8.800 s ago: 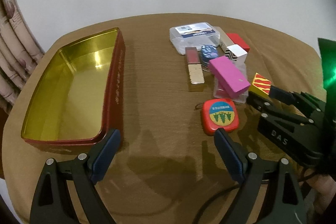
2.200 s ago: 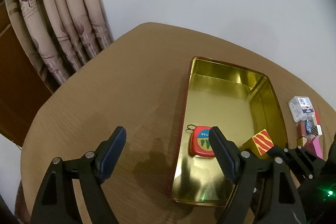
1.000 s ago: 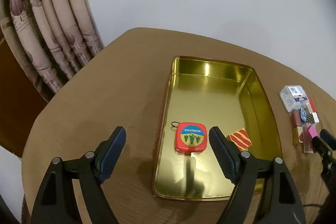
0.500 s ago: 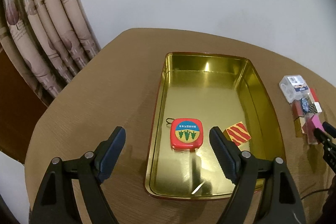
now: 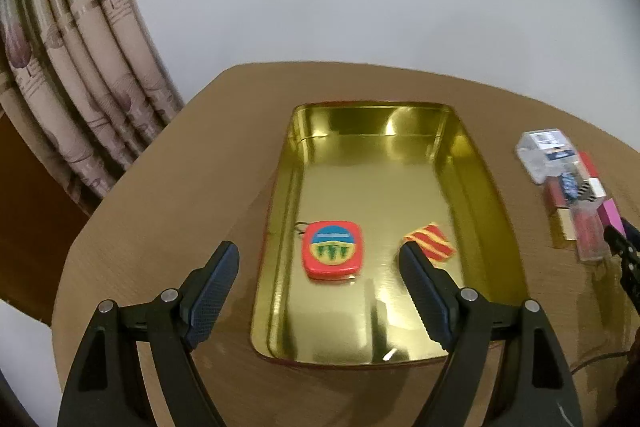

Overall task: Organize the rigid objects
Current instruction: 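Grasp the pink block with the right tool, then grasp the lipstick tube with the left tool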

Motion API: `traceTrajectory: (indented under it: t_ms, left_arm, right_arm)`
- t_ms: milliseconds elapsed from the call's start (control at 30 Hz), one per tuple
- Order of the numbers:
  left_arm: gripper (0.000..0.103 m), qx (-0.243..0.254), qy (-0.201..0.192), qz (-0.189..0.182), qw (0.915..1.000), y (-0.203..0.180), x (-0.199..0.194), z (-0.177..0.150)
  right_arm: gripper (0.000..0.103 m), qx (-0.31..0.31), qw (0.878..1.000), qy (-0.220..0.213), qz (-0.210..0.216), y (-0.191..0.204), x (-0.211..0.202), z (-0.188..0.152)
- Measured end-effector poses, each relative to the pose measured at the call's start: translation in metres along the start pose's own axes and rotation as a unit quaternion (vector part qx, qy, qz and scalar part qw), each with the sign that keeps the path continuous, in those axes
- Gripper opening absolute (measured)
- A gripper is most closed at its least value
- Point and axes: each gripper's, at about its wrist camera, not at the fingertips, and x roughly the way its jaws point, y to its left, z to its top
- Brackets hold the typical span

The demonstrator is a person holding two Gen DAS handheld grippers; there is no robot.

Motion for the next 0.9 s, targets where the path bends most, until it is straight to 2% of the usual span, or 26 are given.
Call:
traceTrajectory:
  t_ms: [100, 267, 433, 567, 833, 900]
  left_arm:
    - [0.080, 0.013, -0.007, -0.005, 0.9999, -0.011, -0.007, -0.001]
    - [0.080, 0.027, -0.027, -0.020, 0.9991, -0.034, -0.025, -0.001]
    - [0.081, 0.053, -0.018, -0.047, 0.9973, -0.075, -0.032, 0.006]
    - [0.081, 0.082, -0.012, -0.066, 0.9944, -0.118, -0.035, 0.011]
    - [0.081, 0.082, 0.051, -0.114, 0.9887, -0.175, 0.000, 0.027]
    - [0.081, 0.085, 0.065, -0.112, 0.9879, -0.184, 0.009, 0.030]
  right_arm:
    - [0.030, 0.032, 0.999, -0.001, -0.024, -0.026, -0.006, -0.005]
    - [0.030, 0.058, 0.996, 0.025, -0.060, -0.063, -0.002, -0.024]
    - [0.030, 0.054, 0.995, 0.053, -0.072, -0.076, 0.011, -0.035]
    - [0.030, 0.053, 0.995, 0.053, -0.071, -0.076, 0.014, -0.034]
    - [0.031, 0.066, 0.995, 0.056, -0.056, -0.078, 0.013, -0.037]
    - [0.031, 0.073, 0.995, 0.056, -0.049, -0.081, 0.014, -0.038]
